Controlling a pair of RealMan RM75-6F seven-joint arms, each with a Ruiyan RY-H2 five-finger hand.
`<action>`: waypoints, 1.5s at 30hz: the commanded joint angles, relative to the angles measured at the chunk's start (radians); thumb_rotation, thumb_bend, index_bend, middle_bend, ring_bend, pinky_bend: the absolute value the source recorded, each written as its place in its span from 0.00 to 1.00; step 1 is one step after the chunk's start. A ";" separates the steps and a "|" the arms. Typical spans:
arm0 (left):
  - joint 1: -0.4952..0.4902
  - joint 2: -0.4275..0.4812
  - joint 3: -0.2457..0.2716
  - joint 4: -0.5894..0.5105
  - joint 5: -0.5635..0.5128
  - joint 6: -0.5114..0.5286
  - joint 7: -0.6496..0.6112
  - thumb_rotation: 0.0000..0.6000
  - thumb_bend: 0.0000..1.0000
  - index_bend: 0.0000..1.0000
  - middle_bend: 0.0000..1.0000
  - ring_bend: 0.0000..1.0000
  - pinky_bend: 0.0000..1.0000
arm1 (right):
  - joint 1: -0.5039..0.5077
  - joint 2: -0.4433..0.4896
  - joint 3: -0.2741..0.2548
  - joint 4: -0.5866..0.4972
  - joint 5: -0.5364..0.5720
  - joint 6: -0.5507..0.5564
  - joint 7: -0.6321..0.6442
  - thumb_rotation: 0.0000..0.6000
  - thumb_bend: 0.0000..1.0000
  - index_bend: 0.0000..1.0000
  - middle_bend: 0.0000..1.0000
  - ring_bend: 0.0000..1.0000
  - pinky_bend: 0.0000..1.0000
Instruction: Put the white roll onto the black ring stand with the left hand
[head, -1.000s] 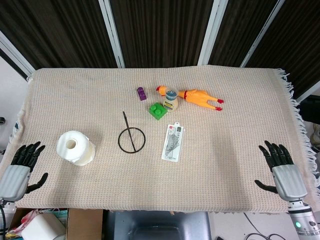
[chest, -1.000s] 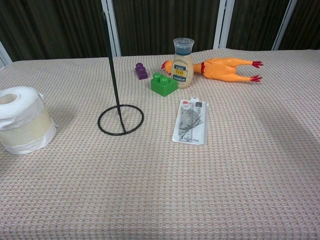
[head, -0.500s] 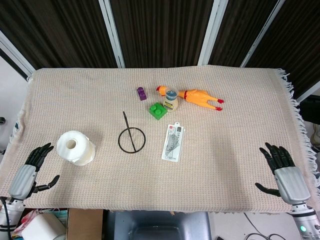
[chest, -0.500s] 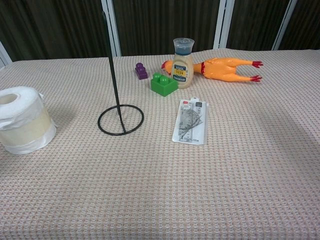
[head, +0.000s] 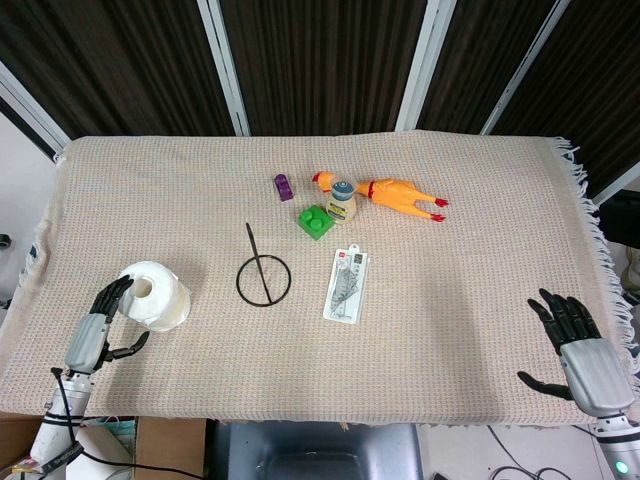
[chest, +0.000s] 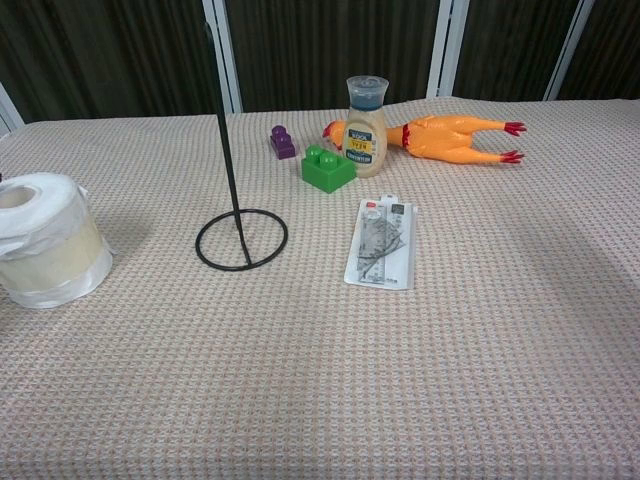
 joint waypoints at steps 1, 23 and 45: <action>-0.018 -0.022 -0.020 0.013 -0.022 -0.018 -0.032 1.00 0.31 0.00 0.00 0.00 0.00 | -0.001 0.001 0.000 0.000 0.000 0.000 0.001 1.00 0.00 0.00 0.00 0.00 0.00; -0.073 -0.068 -0.121 -0.035 -0.151 -0.111 -0.147 1.00 0.48 0.37 0.64 0.65 0.90 | 0.001 0.008 0.001 -0.005 0.011 -0.022 0.001 1.00 0.00 0.00 0.00 0.00 0.00; -0.137 0.143 -0.388 -0.869 -0.102 0.198 0.290 1.00 0.74 0.70 0.93 0.90 1.00 | -0.002 0.035 -0.023 -0.017 -0.033 -0.018 0.045 1.00 0.00 0.00 0.00 0.00 0.00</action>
